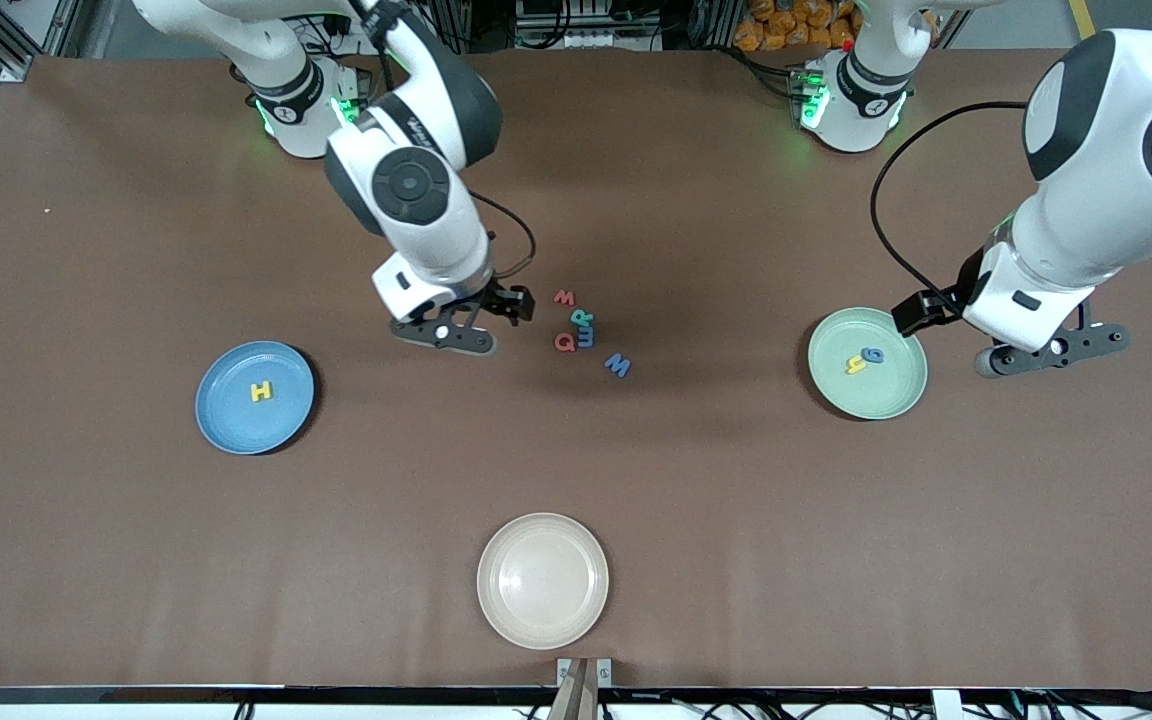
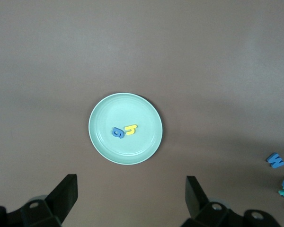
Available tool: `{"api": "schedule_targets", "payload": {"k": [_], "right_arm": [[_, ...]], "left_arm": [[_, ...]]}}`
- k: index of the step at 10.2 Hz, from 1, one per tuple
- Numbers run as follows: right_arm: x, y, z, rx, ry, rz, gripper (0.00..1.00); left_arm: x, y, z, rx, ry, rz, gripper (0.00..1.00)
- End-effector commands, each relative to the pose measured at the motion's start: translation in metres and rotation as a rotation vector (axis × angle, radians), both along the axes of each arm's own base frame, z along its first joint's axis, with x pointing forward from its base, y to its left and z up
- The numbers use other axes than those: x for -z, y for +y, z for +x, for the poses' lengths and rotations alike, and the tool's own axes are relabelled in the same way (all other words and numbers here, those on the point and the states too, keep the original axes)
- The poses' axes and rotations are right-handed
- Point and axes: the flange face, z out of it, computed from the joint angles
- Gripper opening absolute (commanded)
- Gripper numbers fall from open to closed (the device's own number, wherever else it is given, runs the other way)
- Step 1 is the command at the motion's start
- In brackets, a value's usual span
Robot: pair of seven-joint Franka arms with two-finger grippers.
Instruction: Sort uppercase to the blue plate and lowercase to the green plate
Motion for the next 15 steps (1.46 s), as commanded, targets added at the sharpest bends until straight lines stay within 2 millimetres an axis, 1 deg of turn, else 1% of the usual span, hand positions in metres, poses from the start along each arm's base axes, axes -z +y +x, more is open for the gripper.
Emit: {"api": "schedule_targets", "payload": {"k": [1,2,4,6,9,10,12,14,15], "right_arm": [[0.029,0.036,-0.017,0.027,-0.014,-0.010,0.94],[0.045,0.049,-0.023,0.039,-0.020,-0.018,0.94],[0.070,0.068,-0.035,0.044,-0.027,-0.024,0.88],[0.099,0.087,-0.045,0.084,-0.034,-0.008,0.87],[0.128,0.108,-0.057,0.094,-0.046,-0.002,0.86],[0.135,0.113,-0.057,0.090,-0.068,0.013,0.83],[0.150,0.118,-0.064,0.058,-0.078,0.000,0.83],[0.155,0.119,-0.066,0.037,-0.088,-0.015,0.83],[0.162,0.118,-0.067,0.034,-0.086,-0.019,0.82]], "left_arm": [[-0.004,-0.004,0.003,-0.003,-0.006,-0.007,1.00],[-0.005,-0.008,0.003,0.000,-0.006,-0.007,1.00],[0.000,-0.012,0.003,0.006,0.002,-0.009,1.00],[0.000,-0.013,0.003,0.008,0.002,-0.009,1.00],[-0.001,-0.011,0.004,0.004,0.000,-0.009,1.00],[-0.001,-0.012,0.004,0.006,0.000,-0.009,1.00],[-0.001,-0.012,0.004,0.006,0.001,-0.011,1.00],[-0.001,-0.012,0.004,0.006,0.001,-0.011,1.00],[-0.001,-0.013,0.003,0.007,0.001,-0.011,1.00]]}}
